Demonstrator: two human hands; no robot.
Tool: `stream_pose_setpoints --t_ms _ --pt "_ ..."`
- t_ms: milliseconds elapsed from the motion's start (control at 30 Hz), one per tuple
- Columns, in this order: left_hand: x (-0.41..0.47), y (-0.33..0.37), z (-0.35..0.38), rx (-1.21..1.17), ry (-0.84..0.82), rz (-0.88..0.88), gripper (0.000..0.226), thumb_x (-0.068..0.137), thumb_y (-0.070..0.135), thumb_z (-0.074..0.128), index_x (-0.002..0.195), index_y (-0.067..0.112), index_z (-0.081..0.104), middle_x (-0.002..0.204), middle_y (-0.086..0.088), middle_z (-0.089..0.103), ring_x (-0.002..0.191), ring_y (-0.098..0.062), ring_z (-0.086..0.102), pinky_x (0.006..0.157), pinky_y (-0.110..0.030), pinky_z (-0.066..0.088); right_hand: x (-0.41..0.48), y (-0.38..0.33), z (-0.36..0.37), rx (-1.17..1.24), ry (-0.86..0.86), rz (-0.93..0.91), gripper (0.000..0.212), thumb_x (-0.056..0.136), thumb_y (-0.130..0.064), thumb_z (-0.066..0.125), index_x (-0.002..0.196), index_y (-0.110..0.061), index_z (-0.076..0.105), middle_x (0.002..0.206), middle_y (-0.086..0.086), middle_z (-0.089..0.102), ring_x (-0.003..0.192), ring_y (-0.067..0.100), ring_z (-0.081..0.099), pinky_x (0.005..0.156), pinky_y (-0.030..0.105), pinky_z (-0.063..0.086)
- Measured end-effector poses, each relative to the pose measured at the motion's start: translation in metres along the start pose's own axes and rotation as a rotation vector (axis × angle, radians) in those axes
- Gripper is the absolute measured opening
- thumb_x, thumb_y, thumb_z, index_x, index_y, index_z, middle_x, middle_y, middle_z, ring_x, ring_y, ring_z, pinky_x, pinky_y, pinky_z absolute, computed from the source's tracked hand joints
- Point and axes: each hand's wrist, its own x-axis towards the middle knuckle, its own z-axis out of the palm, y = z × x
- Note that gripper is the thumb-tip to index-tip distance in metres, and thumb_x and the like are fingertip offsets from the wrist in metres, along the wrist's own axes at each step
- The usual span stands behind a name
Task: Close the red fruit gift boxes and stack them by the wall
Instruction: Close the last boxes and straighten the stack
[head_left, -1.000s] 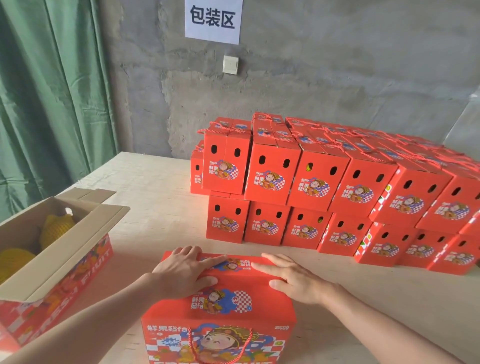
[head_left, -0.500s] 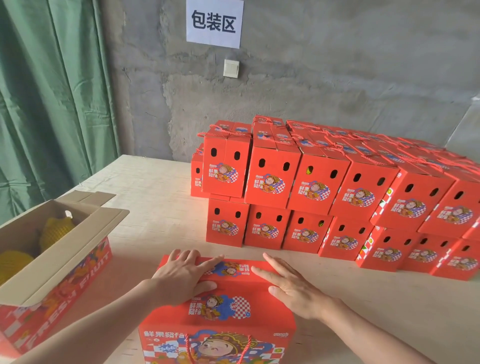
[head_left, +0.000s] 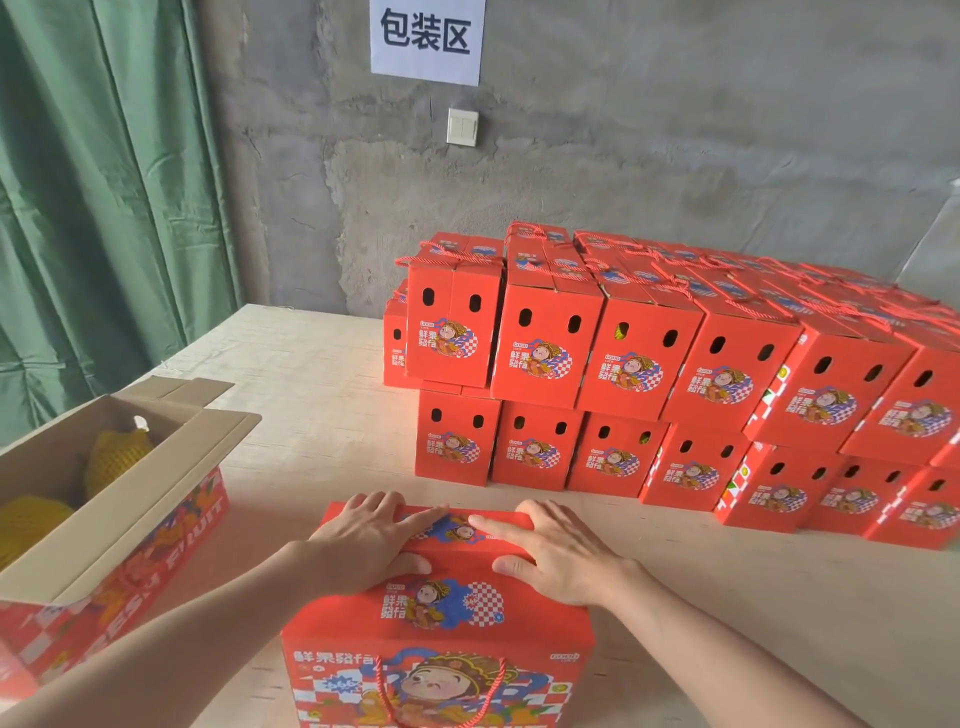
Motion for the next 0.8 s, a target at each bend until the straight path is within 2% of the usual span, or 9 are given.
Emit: stream_pose_setpoints --t_ms 100,167,267,367,500,667,800 --pt "-0.004 -0.014 -0.008 -0.018 -0.078 0.089 0.080 0.074 0.080 0.002 0.147 0.046 -0.007 0.145 0.000 0.029 0.132 -0.019 0.032 0.112 -0.035 0.025 -0.001 0.000 -0.001 -0.012 0.007 -0.008 0.049 0.090 -0.069 0.018 0.132 -0.068 -0.008 0.140 0.011 0.032 0.128 0.027 0.030 0.109 0.043 0.024" --pt "-0.011 -0.028 -0.008 -0.049 -0.091 0.120 0.070 0.079 0.079 0.006 0.143 0.054 -0.009 0.148 0.004 0.024 0.135 -0.016 0.028 0.114 -0.034 0.021 -0.002 0.000 -0.001 -0.013 0.012 -0.007 0.050 0.088 -0.070 0.016 0.133 -0.067 -0.007 0.141 0.011 0.031 0.130 0.027 0.029 0.110 0.044 0.024" --pt "-0.021 -0.042 -0.004 -0.175 -0.097 0.087 0.054 0.084 0.076 0.017 0.131 0.071 -0.009 0.141 0.005 0.026 0.129 -0.013 0.031 0.109 -0.028 0.026 -0.001 0.000 0.000 -0.008 0.019 -0.004 0.052 0.088 -0.071 0.015 0.135 -0.067 -0.004 0.143 0.010 0.030 0.132 0.027 0.027 0.110 0.044 0.023" --pt "-0.022 -0.041 -0.002 -0.203 -0.087 0.068 0.051 0.084 0.076 0.018 0.128 0.074 -0.007 0.136 0.004 0.029 0.126 -0.013 0.031 0.108 -0.027 0.029 0.000 0.001 0.002 -0.001 0.020 -0.008 0.052 0.082 -0.075 0.010 0.131 -0.069 -0.008 0.143 0.009 0.030 0.132 0.027 0.027 0.110 0.045 0.023" --pt "-0.023 -0.039 -0.005 -0.172 -0.088 0.071 0.055 0.083 0.074 0.017 0.133 0.068 -0.004 0.142 0.002 0.028 0.130 -0.014 0.028 0.111 -0.029 0.026 0.000 0.003 0.002 0.000 0.039 -0.023 0.053 0.082 -0.074 0.010 0.132 -0.069 -0.008 0.142 0.009 0.031 0.132 0.026 0.027 0.110 0.042 0.022" --pt "-0.028 -0.049 -0.010 -0.203 -0.186 0.101 0.058 0.088 0.066 0.018 0.137 0.054 -0.011 0.156 0.008 0.011 0.142 -0.008 0.011 0.116 -0.026 0.015 -0.001 0.003 0.003 0.007 0.048 -0.028 0.053 0.080 -0.076 0.009 0.130 -0.070 -0.008 0.141 0.009 0.032 0.130 0.026 0.029 0.109 0.042 0.023" --pt "-0.028 -0.049 -0.012 -0.117 -0.162 0.082 0.076 0.078 0.076 0.008 0.144 0.043 -0.011 0.156 0.008 0.012 0.140 -0.009 0.015 0.115 -0.025 0.016 -0.001 0.002 0.001 0.019 0.043 -0.018 0.054 0.080 -0.075 0.010 0.132 -0.068 -0.005 0.143 0.009 0.031 0.131 0.027 0.027 0.109 0.043 0.023"
